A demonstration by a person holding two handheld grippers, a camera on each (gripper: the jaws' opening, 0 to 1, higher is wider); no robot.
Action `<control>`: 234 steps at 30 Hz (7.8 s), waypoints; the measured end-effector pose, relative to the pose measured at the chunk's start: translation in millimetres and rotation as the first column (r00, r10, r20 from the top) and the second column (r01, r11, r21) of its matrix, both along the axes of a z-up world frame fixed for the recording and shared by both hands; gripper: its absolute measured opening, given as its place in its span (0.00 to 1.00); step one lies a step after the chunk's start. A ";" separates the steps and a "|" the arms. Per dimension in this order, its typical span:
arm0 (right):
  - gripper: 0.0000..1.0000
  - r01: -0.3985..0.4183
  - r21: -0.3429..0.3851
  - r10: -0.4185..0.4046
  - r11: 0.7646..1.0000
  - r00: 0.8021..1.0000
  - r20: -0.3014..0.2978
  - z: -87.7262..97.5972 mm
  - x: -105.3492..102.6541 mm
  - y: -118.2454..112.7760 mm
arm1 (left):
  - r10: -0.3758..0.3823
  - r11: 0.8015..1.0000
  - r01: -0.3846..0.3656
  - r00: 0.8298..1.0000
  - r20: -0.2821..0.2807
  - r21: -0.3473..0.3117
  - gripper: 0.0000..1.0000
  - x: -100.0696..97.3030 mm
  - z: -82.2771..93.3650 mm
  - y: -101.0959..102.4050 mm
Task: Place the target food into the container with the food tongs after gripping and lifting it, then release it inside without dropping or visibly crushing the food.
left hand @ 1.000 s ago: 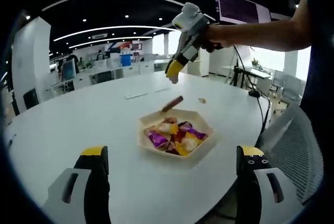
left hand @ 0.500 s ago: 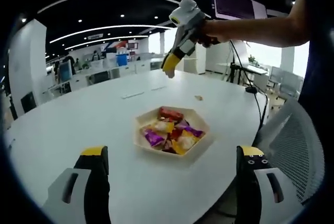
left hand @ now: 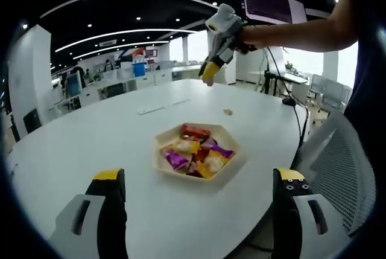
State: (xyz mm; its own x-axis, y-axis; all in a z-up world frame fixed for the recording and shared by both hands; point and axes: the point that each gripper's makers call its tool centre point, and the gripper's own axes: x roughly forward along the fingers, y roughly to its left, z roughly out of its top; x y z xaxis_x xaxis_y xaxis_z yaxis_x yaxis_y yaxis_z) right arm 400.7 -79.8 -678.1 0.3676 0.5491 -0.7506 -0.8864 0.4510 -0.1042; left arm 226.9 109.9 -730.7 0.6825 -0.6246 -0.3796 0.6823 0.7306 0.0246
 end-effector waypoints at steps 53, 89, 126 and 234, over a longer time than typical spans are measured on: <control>0.28 -0.094 -0.017 0.094 0.995 0.994 0.045 -40.7 25.0 -132.2 | 0.040 0.999 -0.039 0.998 -0.045 0.034 0.99 3.5 -12.6 5.8; 0.29 -0.076 0.002 0.076 0.997 0.996 -0.037 -119.2 20.3 -143.9 | 0.054 0.998 -0.052 0.996 -0.066 0.032 1.00 7.2 -17.6 9.0; 0.18 0.060 -0.059 -0.066 0.996 0.992 -0.107 -142.2 22.6 -146.7 | 0.056 0.998 -0.054 0.995 -0.079 0.027 0.99 8.7 -19.5 9.8; 0.19 0.033 -0.013 -0.034 0.999 0.997 -0.064 -12.0 30.3 -9.1 | 0.030 1.000 -0.030 1.000 0.002 0.007 1.00 7.8 -1.6 9.1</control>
State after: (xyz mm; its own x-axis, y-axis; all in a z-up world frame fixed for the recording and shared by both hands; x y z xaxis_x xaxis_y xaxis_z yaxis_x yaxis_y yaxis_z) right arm 431.1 -89.0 -690.1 0.3364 0.5278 -0.7799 -0.8758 0.4797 -0.0532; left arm 234.7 119.0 -732.3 0.7018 -0.6011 -0.3823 0.6599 0.7507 0.0309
